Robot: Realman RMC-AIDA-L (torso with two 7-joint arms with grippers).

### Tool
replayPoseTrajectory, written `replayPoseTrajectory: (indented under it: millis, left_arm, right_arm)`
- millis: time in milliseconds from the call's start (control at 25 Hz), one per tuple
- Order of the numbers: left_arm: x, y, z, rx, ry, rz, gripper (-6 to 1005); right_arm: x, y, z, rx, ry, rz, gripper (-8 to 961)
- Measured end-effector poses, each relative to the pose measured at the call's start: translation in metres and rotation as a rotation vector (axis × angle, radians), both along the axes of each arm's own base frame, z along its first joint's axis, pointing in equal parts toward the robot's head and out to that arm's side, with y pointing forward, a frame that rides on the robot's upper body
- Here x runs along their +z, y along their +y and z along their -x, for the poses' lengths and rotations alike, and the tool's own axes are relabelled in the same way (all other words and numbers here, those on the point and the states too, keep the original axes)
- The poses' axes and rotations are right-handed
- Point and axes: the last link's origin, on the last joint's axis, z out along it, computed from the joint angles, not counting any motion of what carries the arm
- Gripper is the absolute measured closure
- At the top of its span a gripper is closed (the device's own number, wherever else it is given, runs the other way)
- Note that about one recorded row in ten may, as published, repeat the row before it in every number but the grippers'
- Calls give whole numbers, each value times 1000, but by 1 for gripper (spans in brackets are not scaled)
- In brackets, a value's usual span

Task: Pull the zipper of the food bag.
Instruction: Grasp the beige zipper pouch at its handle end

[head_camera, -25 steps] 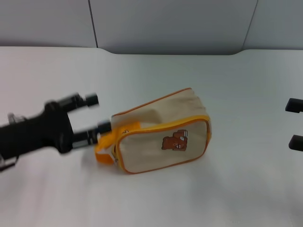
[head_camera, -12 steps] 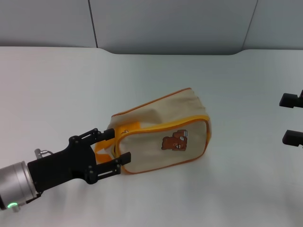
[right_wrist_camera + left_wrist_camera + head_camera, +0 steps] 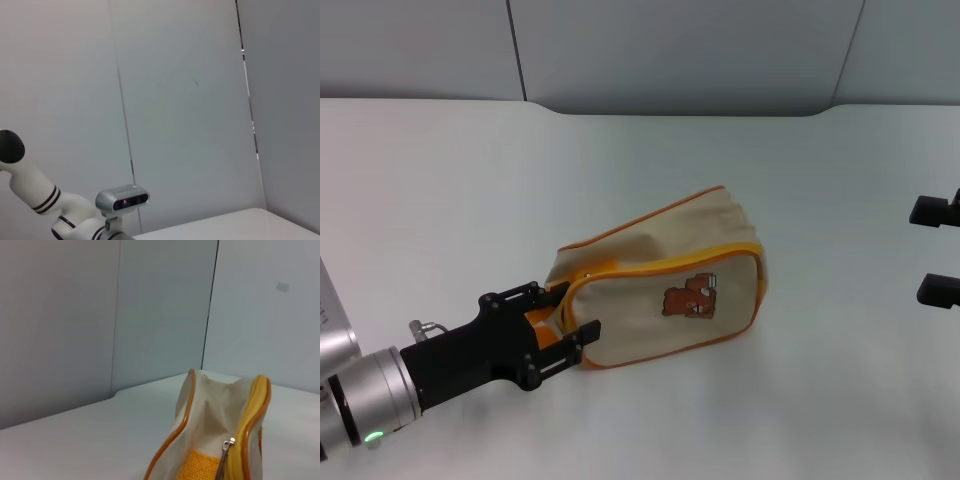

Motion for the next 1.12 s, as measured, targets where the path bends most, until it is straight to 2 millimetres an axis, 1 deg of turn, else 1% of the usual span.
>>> replayPoseTrajectory:
  millis: [160,360,560,760,920,1040,1120]
  left_arm:
    - [0,-2,1,-13,3,-24,467]
    - [-3,-6,-2,-43,-3,-50,586]
    - [-2,-7,-8,-96,-18,-83,704]
    - [8,-2,-11,-173,2,-92,794]
    - [21,2,-17,-297,46,-69,856]
    - [29,9,-24,-373,68,-62,881]
    - [34,14,-30,-416,78,-64,898]
  right_arm:
    - [0,0,0,0,4,2,127]
    - [0,0,1,2,7,2,127]
    - [0,1,2,5,11,3,126]
    - [-4,1,4,10,15,7,127]
    - [-8,1,6,28,12,-10,127]
    - [-16,-1,8,72,8,-51,127]
    - [-24,-4,10,110,13,-89,126]
